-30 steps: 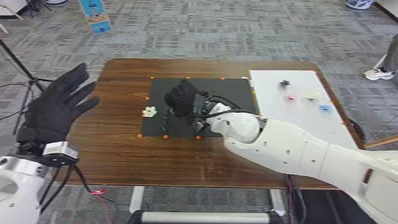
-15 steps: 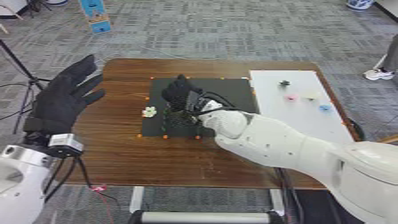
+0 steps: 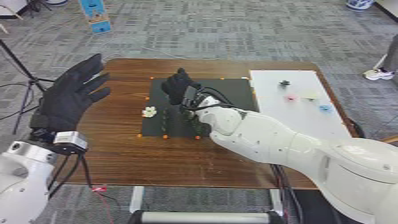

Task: Arrange flowers

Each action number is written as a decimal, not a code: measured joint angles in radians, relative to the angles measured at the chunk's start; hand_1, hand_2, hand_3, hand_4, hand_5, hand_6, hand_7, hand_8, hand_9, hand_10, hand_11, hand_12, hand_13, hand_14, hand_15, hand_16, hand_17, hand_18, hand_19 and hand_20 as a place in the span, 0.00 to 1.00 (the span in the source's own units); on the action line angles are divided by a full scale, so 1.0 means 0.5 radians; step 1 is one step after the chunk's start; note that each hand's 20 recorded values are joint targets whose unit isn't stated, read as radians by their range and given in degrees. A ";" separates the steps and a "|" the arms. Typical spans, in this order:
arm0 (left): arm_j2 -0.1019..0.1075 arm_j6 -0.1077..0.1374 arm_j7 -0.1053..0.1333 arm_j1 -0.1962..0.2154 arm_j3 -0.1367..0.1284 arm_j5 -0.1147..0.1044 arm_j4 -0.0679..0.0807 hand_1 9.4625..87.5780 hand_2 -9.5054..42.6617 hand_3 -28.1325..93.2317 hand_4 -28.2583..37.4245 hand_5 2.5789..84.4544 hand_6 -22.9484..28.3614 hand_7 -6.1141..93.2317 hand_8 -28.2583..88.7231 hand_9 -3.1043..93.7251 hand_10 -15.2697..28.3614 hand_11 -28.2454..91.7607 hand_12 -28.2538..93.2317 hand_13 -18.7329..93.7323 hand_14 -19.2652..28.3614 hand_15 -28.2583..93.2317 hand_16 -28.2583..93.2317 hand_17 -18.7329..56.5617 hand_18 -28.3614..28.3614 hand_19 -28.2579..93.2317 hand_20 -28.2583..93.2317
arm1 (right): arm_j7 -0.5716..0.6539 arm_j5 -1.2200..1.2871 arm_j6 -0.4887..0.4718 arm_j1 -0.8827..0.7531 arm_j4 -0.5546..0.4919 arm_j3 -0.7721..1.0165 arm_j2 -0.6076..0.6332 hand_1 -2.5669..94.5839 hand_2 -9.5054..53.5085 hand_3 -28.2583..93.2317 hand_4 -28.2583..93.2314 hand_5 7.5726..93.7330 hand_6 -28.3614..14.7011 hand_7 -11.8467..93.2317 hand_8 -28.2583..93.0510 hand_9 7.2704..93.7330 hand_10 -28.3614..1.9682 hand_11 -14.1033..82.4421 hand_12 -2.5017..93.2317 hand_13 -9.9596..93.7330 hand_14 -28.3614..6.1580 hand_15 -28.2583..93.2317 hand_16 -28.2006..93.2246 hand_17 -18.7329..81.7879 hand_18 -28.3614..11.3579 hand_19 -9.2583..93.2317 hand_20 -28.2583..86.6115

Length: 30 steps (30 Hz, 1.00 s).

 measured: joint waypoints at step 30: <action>0.036 -0.024 -0.001 -0.090 0.055 -0.001 0.024 0.20 0.00 0.75 0.00 0.28 0.51 0.22 0.15 0.23 0.61 0.36 0.35 0.30 0.69 0.34 0.27 0.10 0.84 0.51 0.31 | 0.095 -0.143 -0.318 0.025 -0.108 0.053 -0.020 0.59 0.00 0.72 0.00 0.59 0.82 0.54 0.10 0.61 0.71 0.56 0.55 0.60 0.61 0.88 0.54 0.43 0.30 0.86 0.76</action>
